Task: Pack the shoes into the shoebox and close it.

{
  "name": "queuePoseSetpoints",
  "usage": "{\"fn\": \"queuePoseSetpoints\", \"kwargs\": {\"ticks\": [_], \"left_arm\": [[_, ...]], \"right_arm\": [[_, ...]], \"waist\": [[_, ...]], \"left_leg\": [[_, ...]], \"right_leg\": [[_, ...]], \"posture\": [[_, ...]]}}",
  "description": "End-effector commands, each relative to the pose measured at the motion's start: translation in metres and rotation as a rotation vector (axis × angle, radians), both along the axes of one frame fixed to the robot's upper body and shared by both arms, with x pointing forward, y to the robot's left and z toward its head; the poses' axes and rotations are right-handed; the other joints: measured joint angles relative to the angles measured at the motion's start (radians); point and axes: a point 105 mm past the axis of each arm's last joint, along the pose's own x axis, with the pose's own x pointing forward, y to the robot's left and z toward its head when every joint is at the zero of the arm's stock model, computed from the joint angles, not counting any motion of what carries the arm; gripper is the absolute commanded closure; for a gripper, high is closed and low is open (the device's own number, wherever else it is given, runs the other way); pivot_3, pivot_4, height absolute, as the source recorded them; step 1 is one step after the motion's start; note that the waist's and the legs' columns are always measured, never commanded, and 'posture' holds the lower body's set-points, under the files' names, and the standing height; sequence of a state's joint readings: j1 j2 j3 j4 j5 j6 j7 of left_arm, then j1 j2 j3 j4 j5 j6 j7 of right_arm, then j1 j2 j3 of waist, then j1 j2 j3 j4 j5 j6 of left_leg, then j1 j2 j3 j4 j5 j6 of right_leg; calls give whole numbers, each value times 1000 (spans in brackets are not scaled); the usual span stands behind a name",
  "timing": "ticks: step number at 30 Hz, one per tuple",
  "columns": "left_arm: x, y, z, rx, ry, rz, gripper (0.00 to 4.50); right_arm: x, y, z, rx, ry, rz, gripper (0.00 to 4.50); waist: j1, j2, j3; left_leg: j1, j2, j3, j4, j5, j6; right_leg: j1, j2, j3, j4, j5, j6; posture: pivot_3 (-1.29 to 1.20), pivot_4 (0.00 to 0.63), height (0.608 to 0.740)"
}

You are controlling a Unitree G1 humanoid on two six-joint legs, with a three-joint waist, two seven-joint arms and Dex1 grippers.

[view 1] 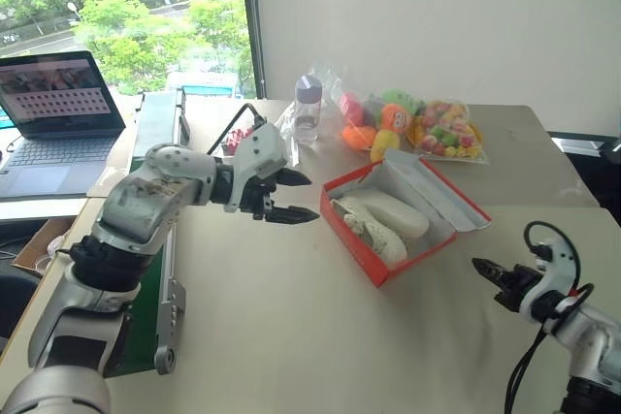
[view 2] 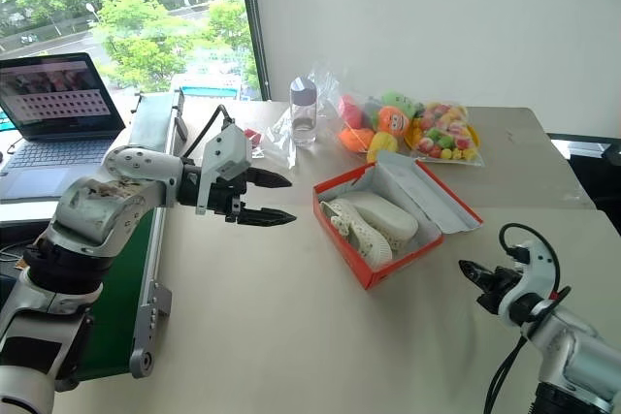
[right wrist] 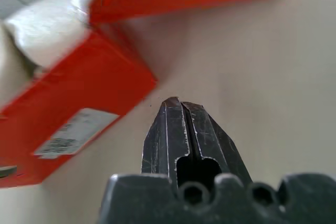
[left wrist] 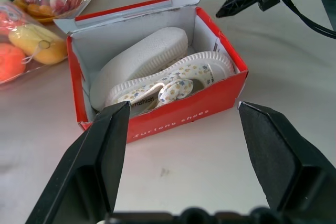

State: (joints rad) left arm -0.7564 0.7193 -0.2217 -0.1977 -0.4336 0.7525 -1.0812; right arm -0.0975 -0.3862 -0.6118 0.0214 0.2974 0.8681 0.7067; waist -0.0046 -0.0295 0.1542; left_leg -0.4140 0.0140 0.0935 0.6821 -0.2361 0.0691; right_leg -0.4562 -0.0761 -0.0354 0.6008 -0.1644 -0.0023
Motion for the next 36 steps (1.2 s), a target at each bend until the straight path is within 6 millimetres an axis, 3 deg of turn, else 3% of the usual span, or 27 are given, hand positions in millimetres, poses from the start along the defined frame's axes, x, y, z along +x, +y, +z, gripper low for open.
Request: {"fn": "queuePoseSetpoints", "kwargs": {"ticks": [1,9,17,21,27,36], "left_arm": [[-5,6,13,-1,-48,37,1002],[-10,16,16,-3,-41,93,1002],[-13,16,18,-1,-35,101,1002],[-14,12,21,-2,-39,86,1002],[-13,10,22,1,-42,77,1002],[-8,12,24,-4,-49,92,1002]], "right_arm": [[25,-8,-11,-112,-39,9,4463],[52,-19,-15,-168,-184,-81,4463],[74,-14,12,2,-410,-195,4463],[83,3,43,254,-536,-167,4463],[76,7,78,376,-653,-136,4463],[50,49,147,532,-707,223,4463]], "waist": [[-6,0,0],[-10,-1,1],[-13,-1,1],[-13,-1,1],[-10,0,2],[-10,0,2]], "left_leg": [[0,0,0,0,0,0],[5,0,4,0,0,0],[7,-1,7,-1,0,0],[9,-1,9,-1,0,0],[10,0,11,-1,0,0],[10,0,14,-1,0,0]], "right_leg": [[0,0,1,0,0,0],[2,1,5,1,2,4],[2,2,12,3,2,4],[2,2,14,5,3,5],[0,2,16,9,3,5],[-1,2,19,9,3,5]], "posture": [[0,150,740],[0,150,740],[0,150,740],[0,150,740],[0,150,740],[0,150,740]]}}
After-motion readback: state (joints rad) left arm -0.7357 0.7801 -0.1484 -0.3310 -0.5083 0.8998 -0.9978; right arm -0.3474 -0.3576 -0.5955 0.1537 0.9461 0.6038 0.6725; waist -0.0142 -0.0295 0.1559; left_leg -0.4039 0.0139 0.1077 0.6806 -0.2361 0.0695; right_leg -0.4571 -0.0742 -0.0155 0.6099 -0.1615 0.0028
